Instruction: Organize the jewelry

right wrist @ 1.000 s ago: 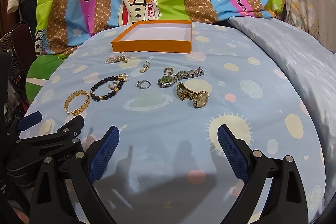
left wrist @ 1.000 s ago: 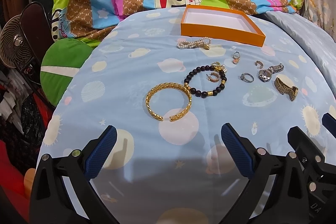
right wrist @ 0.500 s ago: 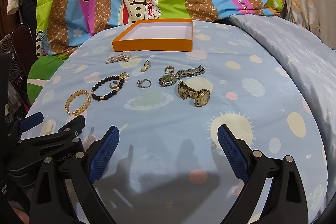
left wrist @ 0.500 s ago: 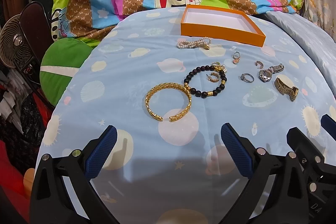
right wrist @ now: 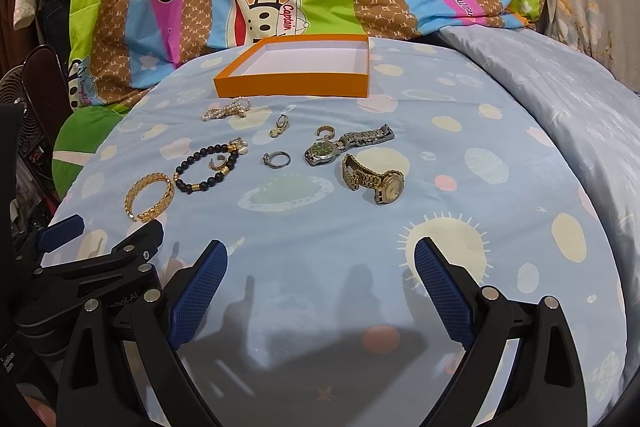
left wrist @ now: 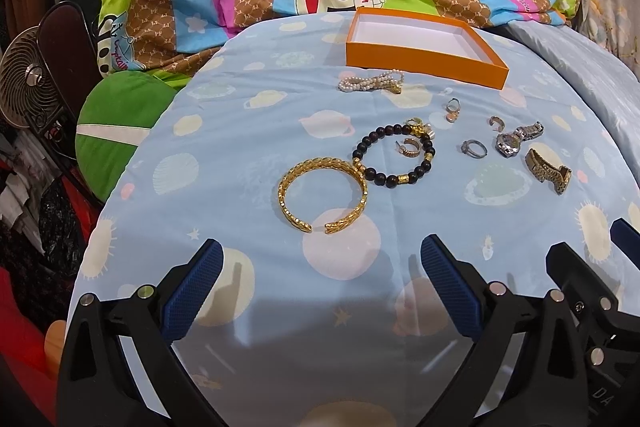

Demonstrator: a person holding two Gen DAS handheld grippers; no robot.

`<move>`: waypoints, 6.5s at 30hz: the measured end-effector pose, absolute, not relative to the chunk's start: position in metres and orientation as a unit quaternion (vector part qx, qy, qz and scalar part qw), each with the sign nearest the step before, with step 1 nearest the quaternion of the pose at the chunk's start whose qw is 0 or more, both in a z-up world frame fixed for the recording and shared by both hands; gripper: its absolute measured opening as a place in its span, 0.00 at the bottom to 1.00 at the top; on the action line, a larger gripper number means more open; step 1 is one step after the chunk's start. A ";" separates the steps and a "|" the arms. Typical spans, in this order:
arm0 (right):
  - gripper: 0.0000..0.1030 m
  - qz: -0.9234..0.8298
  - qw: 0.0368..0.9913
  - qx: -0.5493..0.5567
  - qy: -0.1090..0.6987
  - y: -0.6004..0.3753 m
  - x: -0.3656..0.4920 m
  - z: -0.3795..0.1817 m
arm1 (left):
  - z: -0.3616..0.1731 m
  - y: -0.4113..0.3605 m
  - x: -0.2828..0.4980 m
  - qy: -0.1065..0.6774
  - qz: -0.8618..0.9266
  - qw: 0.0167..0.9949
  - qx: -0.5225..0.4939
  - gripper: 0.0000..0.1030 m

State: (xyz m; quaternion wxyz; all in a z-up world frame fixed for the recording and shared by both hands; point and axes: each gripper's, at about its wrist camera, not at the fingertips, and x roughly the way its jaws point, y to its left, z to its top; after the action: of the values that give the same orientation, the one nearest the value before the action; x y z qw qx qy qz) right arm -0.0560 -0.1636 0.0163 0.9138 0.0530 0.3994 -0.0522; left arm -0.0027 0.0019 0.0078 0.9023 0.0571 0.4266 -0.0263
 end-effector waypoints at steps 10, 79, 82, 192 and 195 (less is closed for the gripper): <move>0.90 -0.050 0.914 0.055 0.400 -0.163 -0.056 0.017 | 0.007 0.003 -0.002 0.427 -0.026 0.902 0.056 0.94; 0.27 -0.057 0.896 0.128 0.422 -0.232 0.011 -0.012 | -0.007 0.018 0.055 0.457 -0.073 0.886 0.003 0.55; 0.22 -0.053 0.895 0.132 0.422 -0.232 0.008 -0.011 | -0.006 0.018 0.050 0.459 -0.078 0.885 -0.002 0.55; 0.38 -0.001 0.911 0.089 0.402 -0.239 0.001 0.026 | -0.007 0.011 0.066 0.463 -0.134 0.876 -0.008 0.80; 0.38 0.006 0.911 0.091 0.403 -0.233 -0.003 0.025 | -0.009 0.016 0.065 0.464 -0.123 0.877 -0.013 0.80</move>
State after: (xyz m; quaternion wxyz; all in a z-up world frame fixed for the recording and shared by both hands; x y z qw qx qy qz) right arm -0.0031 -0.2333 0.0253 0.9106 0.0906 0.4031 0.0060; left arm 0.0647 0.0156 -0.0085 0.8773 -0.0128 0.4636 -0.1235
